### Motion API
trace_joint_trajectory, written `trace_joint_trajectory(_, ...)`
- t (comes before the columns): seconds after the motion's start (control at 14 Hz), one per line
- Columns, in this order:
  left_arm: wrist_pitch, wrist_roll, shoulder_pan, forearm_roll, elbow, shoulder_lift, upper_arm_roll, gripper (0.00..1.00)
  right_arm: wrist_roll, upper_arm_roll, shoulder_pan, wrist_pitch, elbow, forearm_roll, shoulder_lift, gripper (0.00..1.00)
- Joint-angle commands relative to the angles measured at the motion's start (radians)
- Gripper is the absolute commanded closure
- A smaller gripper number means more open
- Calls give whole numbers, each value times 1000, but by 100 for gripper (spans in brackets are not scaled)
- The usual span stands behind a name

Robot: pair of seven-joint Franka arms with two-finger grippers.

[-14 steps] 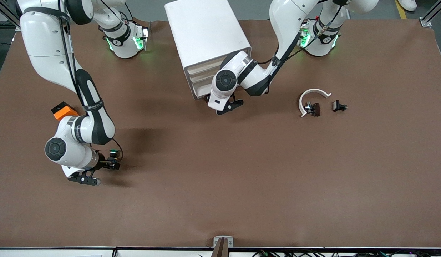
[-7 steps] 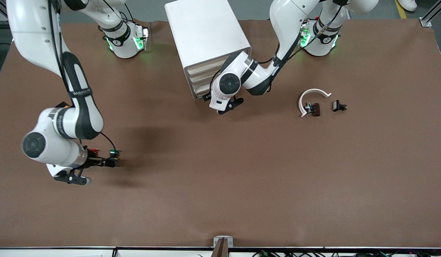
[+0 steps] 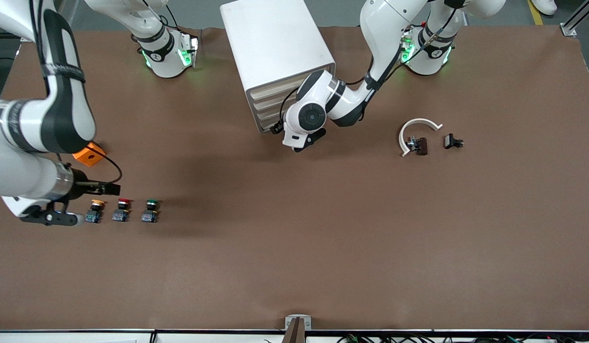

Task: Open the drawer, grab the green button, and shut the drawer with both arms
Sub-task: 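Withdraw the right gripper while the left gripper finishes closing the drawer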

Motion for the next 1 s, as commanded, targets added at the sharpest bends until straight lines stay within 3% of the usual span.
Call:
trace_joint_trajectory(0.0, -7, -3, 2, -40, -11, -5, -8, 0, -62, 13, -53, -103, 51, -10, -43, 0)
trace_joint_trajectory(0.21, -7, 8, 9, -37, -7, -10, -3, 0, -62, 10, -64, -209, 130, -16, -55, 0)
trace_joint_trajectory(0.43, -5, 11, 26, 22, 21, -25, 12, 0, -62, 12, -72, -215, 135, -35, -95, 0)
trace_joint_trajectory(0.93, -5, 59, 207, 230, 53, -140, 11, 0, -45, 16, -81, -215, 195, -32, -91, 0)
